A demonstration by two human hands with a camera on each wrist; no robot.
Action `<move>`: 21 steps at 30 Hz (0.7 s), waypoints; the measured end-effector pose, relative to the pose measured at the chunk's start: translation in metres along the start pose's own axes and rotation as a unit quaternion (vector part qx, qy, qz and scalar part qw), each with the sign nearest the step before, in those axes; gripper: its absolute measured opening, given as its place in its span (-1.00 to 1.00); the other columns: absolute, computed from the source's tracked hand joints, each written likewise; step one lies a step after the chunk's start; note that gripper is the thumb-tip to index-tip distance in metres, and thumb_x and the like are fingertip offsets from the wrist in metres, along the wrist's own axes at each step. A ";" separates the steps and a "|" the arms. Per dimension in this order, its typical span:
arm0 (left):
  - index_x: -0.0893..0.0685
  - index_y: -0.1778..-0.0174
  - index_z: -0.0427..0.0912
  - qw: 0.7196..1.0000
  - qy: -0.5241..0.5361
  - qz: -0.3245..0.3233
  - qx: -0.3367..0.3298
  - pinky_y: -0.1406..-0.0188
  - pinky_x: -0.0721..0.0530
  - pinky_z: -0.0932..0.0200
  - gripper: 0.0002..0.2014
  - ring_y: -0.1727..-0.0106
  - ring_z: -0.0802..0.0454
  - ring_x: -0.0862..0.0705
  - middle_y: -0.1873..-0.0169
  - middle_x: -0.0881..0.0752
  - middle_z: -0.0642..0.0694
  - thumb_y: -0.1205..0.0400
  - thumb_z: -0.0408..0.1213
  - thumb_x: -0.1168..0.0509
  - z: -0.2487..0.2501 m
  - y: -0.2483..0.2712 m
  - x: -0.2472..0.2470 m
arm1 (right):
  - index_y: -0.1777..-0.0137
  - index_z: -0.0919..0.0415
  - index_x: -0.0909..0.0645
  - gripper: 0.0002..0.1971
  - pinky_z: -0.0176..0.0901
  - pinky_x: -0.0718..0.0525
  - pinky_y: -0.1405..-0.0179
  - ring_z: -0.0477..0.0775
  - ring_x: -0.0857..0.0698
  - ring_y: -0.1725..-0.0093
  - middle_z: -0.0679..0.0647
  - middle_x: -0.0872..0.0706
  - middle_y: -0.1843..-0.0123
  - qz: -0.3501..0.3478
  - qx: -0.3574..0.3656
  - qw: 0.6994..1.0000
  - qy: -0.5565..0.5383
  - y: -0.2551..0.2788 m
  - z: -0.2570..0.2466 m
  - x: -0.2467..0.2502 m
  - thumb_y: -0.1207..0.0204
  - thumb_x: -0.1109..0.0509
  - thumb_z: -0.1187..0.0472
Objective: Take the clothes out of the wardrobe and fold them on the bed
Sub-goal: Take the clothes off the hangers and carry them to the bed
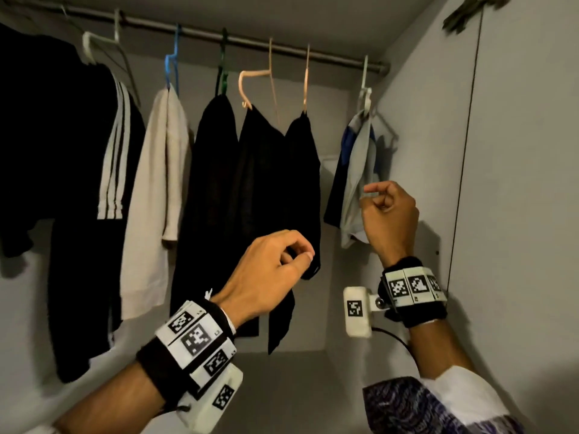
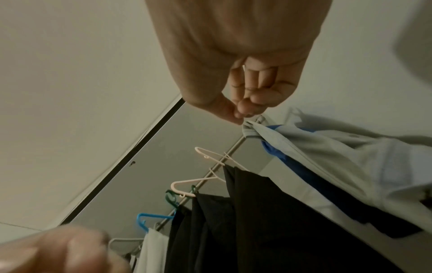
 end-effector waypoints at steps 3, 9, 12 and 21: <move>-0.74 0.05 0.12 1.000 0.007 0.010 -0.018 0.18 -0.80 0.02 -0.91 0.23 0.09 -0.77 0.16 -0.75 0.19 -0.71 -0.12 -0.33 0.001 -0.032 0.006 | 0.02 0.03 -0.77 -0.87 -0.34 -0.65 0.24 -0.18 -0.71 0.39 -0.08 -0.77 0.37 0.021 0.020 0.999 0.037 -0.038 -0.008 0.001 -0.51 -0.52 0.27; -0.74 0.04 0.09 0.999 0.022 0.016 -0.024 0.24 -0.79 0.06 -0.93 0.27 0.17 -0.77 0.24 -0.78 0.13 -0.71 -0.12 -0.35 0.000 -0.098 0.000 | -0.02 0.03 -0.80 -0.86 -0.23 -0.74 0.07 -0.10 -0.77 0.26 -0.09 -0.80 0.29 0.047 0.007 0.995 0.091 -0.096 -0.008 -0.004 -0.48 -0.54 0.21; -0.73 0.02 0.07 0.999 0.015 0.023 -0.017 0.26 -0.83 -0.03 -0.93 0.25 0.09 -0.80 0.23 -0.80 0.02 -0.71 -0.11 -0.34 0.001 -0.139 -0.006 | 0.02 0.03 -0.78 -0.87 -0.11 -0.79 -0.03 0.01 -0.78 0.20 -0.06 -0.81 0.24 0.038 -0.008 0.994 0.105 -0.120 -0.005 -0.013 -0.45 -0.52 0.15; -0.68 -0.29 -0.12 0.995 0.029 0.090 -0.010 -0.11 -0.80 -0.19 -0.72 -0.10 -0.10 -0.76 -0.09 -0.77 -0.11 -0.72 -0.11 -0.30 0.026 -0.262 0.000 | -0.22 0.16 -0.65 -0.57 -0.07 -0.60 0.06 0.31 -0.75 -0.08 0.19 -0.79 -0.10 -0.053 0.039 0.973 0.224 -0.172 -0.007 -0.052 -0.52 -0.56 -0.11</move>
Point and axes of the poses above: each hand's wrist, its own y-axis away from the middle knuckle, its own x-axis out of the back of the hand, z = x × y, the point moved 7 cm from there along -y, towards the middle knuckle
